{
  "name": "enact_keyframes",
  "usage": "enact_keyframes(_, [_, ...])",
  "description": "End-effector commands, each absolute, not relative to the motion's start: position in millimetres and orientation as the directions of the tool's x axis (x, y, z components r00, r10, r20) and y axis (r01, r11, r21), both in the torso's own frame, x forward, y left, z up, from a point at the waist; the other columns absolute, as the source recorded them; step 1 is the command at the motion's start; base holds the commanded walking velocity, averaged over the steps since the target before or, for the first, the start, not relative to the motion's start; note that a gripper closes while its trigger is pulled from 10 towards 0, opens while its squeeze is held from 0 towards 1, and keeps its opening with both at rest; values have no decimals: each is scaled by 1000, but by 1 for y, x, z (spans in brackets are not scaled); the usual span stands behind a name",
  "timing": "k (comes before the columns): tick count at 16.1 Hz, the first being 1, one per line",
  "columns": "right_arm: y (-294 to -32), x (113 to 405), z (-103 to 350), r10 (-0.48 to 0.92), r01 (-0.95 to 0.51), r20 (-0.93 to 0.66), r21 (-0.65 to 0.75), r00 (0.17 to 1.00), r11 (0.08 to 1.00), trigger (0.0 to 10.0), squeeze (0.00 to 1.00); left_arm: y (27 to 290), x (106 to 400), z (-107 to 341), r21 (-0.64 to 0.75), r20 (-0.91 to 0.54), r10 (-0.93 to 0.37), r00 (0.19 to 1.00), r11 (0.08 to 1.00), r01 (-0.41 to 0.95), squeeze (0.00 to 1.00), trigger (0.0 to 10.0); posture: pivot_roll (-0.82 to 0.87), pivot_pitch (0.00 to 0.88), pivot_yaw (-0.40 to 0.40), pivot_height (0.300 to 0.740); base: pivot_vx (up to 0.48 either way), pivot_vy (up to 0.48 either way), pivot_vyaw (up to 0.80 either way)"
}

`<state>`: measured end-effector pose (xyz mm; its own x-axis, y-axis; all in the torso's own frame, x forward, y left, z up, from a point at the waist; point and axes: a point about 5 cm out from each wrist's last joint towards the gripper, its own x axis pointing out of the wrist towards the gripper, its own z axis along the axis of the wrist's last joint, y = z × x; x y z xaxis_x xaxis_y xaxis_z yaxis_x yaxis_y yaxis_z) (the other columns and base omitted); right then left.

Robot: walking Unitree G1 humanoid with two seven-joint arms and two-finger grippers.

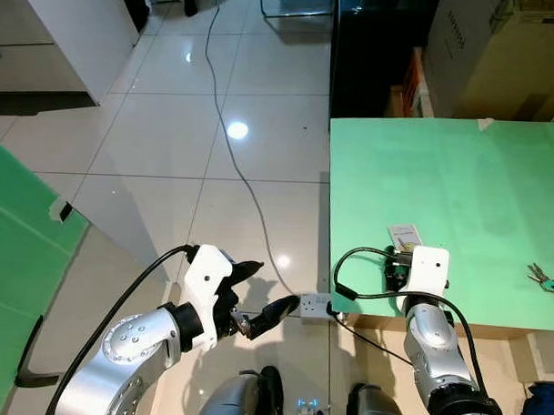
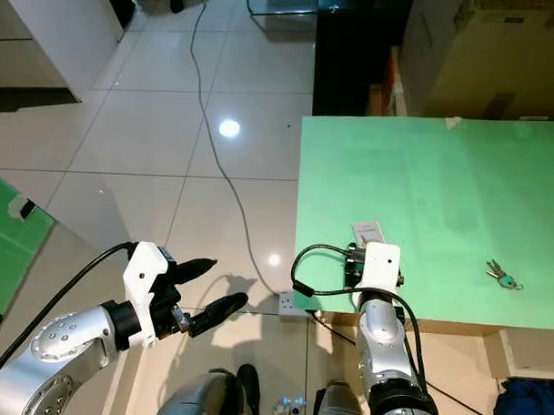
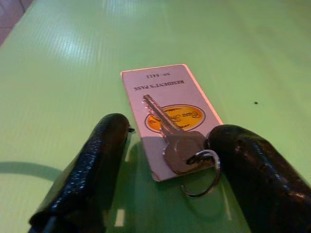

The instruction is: Hang keys on a hook

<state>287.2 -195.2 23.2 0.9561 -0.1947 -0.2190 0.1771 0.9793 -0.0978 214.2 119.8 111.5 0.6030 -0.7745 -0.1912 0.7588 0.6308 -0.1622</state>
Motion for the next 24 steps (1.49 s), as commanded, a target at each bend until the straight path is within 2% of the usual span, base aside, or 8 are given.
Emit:
enact_keyframes(1, [-194, 283, 21, -218, 199, -223, -104, 950, 974, 0, 0, 120, 212, 107, -162, -208, -775, 597, 629, 760, 0, 10000, 3, 186, 127, 724, 0, 0, 0])
enact_keyframes(11, [-186, 276, 25, -228, 206, -213, -122, 950, 971, 0, 0, 117, 218, 104, -148, -208, -763, 612, 643, 751, 0, 10000, -6, 169, 125, 724, 0, 0, 0])
enact_keyframes(12, [-191, 276, 20, -244, 218, -241, -130, 939, 967, 549, 0, 117, 220, 102, -138, -215, -755, 620, 652, 746, 0, 10000, -2, 169, 122, 724, 0, 0, 0])
enact_keyframes(13, [-198, 277, 26, -263, 239, -207, -133, 942, 962, 10000, 0, 118, 224, 102, -136, -209, -728, 653, 683, 717, 0, 10000, -7, 162, 116, 724, 0, 0, 0])
enact_keyframes(14, [-201, 275, 32, -263, 240, -175, -141, 949, 960, 10000, 890, 121, 227, 101, -141, -205, -705, 679, 708, 692, 0, 10000, -11, 156, 110, 724, 0, 0, 0])
enact_keyframes(15, [-202, 260, 56, -228, 214, -52, -197, 972, 957, 10000, 1000, 130, 238, 102, -144, -184, -624, 759, 781, 608, 0, 10000, -32, 135, 95, 724, 0, 0, 0])
enact_keyframes(19, [-208, 208, 79, -246, 244, 18, -220, 969, 945, 10000, 1000, 121, 269, 95, -164, -163, -524, 836, 850, 501, 0, 10000, -144, 15, 61, 724, 0, 0, 0])
enact_keyframes(24, [-215, 190, 91, -234, 229, 10, -246, 972, 942, 10000, 1000, 119, 284, 82, -277, -170, -403, 899, 896, 348, 0, 10000, -210, 0, 56, 724, 0, 0, 0])
